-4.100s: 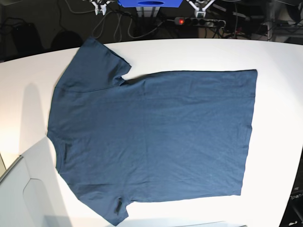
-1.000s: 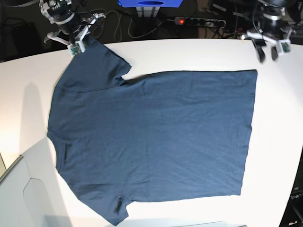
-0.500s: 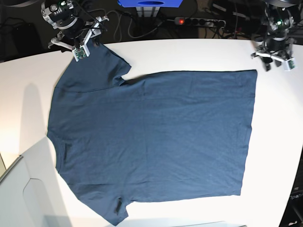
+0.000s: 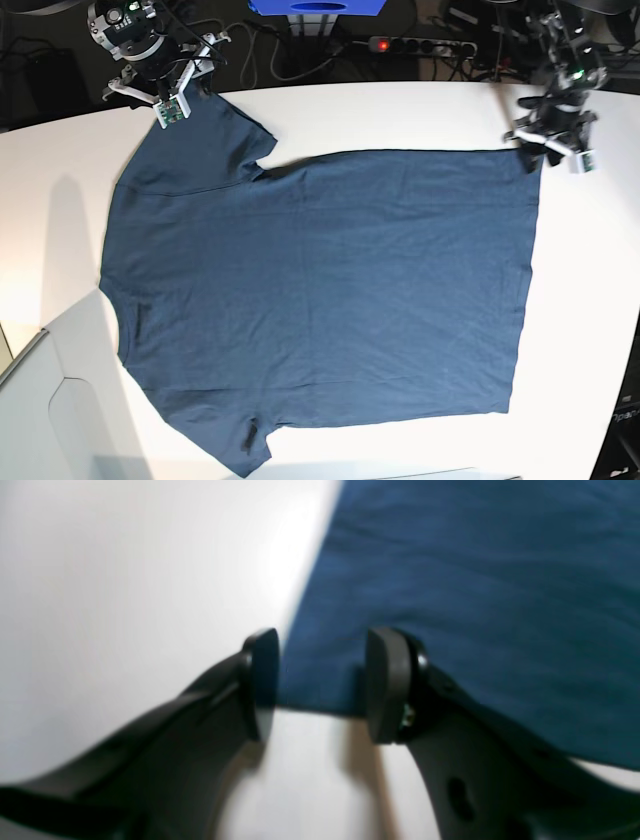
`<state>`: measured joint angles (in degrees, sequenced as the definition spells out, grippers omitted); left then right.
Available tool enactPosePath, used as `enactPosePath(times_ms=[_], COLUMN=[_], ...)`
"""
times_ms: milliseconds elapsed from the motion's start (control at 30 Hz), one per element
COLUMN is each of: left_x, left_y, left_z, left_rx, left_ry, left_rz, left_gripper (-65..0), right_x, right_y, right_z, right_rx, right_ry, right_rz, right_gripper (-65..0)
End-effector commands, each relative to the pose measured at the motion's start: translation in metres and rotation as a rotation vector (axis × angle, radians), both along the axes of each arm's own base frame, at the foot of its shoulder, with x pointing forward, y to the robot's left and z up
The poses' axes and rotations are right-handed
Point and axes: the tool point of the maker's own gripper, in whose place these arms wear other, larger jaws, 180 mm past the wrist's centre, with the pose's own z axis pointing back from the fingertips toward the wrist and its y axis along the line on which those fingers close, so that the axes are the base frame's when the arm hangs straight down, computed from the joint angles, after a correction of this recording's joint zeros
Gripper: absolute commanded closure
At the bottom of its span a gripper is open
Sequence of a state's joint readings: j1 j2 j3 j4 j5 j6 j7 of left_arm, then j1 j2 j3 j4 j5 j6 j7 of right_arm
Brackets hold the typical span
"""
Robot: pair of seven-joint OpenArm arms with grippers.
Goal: Fold the T-shirt properly
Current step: 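Move both grippers down to the shirt's shoulder corners, then close both grippers on the shoulder corners of the shirt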
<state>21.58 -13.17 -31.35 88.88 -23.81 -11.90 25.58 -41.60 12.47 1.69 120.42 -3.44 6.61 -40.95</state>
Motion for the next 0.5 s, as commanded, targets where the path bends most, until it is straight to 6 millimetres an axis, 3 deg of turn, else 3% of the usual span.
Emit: enactPosePath(times_ms=[0, 267, 467], left_x=[0.006, -0.001, -0.007], left_y=[0.005, -0.001, 0.017], left_z=[0.011, 0.004, 0.014], left_rx=[0.023, 0.000, 0.023], left_ry=[-0.035, -0.028, -0.045], left_rz=[-0.004, 0.016, 0.065], left_gripper=[-27.4, -27.4, -27.5], right_x=[0.002, 0.000, -0.001], right_y=[0.003, 0.004, 0.004], right_z=[0.005, 0.002, 0.002], right_rx=[0.007, 0.010, 0.010], right_ry=[-0.020, -0.011, -0.008], right_rz=[0.017, 0.012, 0.012], right_gripper=[-30.6, -30.6, -30.6])
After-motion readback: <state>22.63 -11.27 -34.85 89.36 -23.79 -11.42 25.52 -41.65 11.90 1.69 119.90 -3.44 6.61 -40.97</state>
